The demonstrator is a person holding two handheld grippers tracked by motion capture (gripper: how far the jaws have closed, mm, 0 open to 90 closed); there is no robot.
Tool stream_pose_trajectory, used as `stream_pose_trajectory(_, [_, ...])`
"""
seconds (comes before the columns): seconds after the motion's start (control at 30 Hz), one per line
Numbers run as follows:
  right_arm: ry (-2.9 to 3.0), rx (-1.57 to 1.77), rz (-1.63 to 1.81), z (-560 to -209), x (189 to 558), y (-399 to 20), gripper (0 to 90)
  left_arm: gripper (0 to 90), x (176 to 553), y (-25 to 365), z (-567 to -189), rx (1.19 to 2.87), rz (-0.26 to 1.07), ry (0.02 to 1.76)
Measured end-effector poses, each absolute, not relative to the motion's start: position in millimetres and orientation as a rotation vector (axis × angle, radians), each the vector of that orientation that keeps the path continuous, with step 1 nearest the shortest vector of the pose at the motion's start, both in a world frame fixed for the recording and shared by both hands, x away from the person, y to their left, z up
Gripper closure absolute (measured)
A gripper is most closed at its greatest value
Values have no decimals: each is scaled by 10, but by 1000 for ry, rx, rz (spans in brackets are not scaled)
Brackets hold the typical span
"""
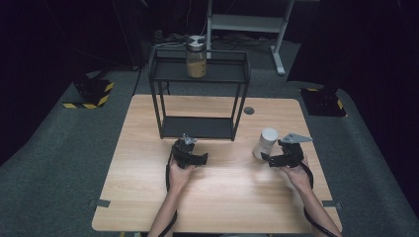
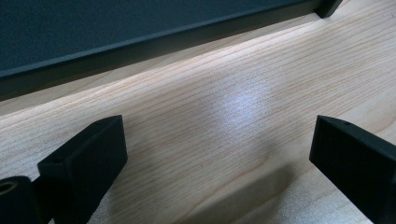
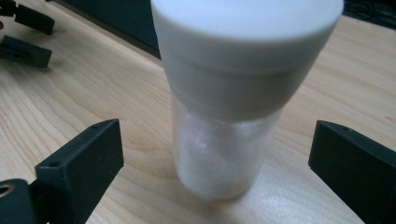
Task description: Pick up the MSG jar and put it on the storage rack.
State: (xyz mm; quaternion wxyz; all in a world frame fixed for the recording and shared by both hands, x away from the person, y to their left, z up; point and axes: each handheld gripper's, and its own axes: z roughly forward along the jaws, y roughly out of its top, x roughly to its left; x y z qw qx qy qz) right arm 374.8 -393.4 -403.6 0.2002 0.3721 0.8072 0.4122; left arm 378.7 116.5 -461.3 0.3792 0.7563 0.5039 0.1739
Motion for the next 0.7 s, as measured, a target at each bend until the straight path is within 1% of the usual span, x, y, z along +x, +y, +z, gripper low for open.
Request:
stream_pose_trajectory(0.23, [2240,1021,1176,-3980,3788,-3909,48,41,3787,1169,-4614,1930,442,1287])
stream_pose_trajectory(0.7, [2243,1000,1179,-3918,3914,-3860,139,41,3787,1172,-4616,1929,441,1287])
